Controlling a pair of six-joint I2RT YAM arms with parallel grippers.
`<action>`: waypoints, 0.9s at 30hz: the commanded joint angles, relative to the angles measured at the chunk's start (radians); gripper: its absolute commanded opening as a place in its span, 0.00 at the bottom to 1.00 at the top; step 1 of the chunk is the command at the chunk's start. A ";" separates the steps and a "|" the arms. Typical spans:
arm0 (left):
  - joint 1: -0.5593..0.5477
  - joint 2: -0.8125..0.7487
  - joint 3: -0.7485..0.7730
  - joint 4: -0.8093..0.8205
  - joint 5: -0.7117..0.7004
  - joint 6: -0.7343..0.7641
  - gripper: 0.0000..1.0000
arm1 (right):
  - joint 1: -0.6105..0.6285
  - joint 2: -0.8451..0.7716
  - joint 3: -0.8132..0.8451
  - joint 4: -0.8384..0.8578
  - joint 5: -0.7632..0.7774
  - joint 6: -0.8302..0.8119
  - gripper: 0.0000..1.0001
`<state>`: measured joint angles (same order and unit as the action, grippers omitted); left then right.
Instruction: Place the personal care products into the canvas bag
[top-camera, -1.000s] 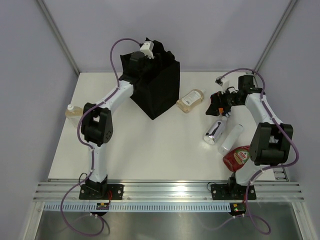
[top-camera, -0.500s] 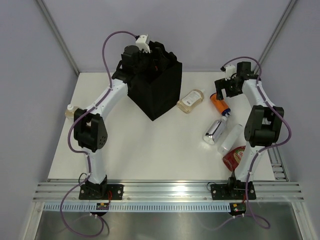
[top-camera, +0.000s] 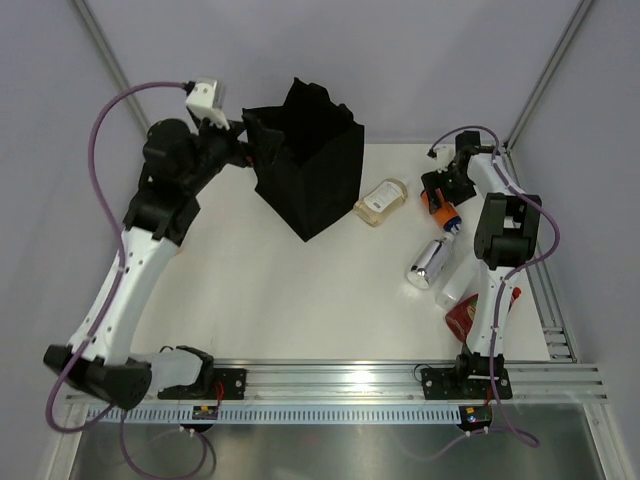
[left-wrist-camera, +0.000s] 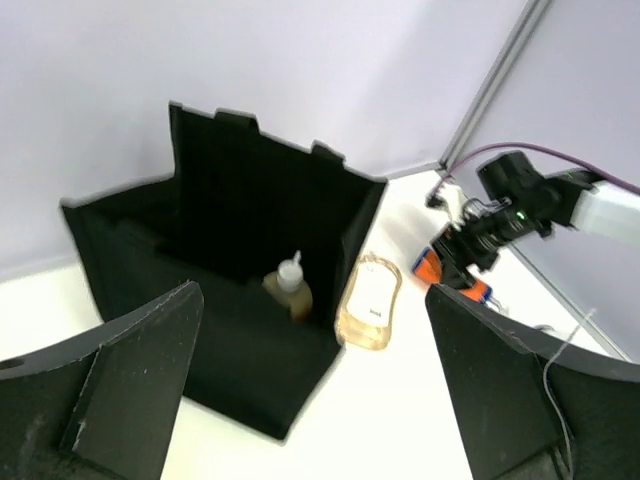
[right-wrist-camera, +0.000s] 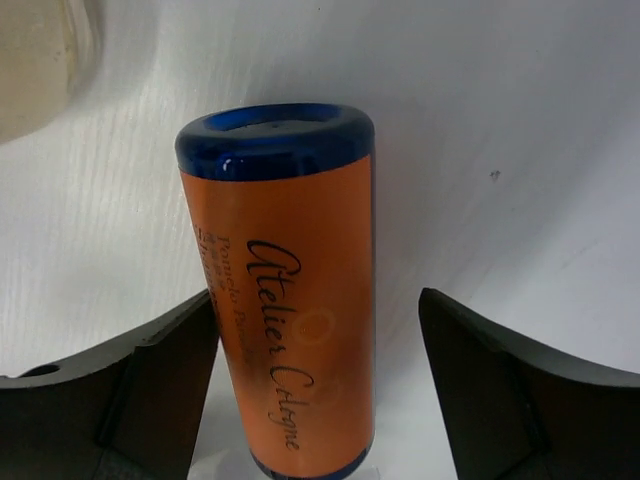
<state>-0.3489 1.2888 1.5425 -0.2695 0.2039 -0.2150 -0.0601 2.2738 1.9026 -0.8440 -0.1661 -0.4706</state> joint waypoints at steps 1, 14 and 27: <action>0.001 -0.153 -0.221 -0.053 -0.079 -0.032 0.99 | 0.014 0.038 0.072 -0.064 0.024 -0.013 0.84; 0.004 -0.574 -0.651 -0.172 -0.353 -0.247 0.99 | 0.008 -0.011 0.016 -0.061 -0.116 0.050 0.13; 0.005 -0.618 -0.711 -0.287 -0.449 -0.294 0.99 | -0.037 -0.296 0.126 -0.070 -0.711 0.234 0.00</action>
<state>-0.3481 0.6868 0.8398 -0.5457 -0.1955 -0.4881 -0.1310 2.1433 1.9205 -0.9295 -0.6426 -0.3099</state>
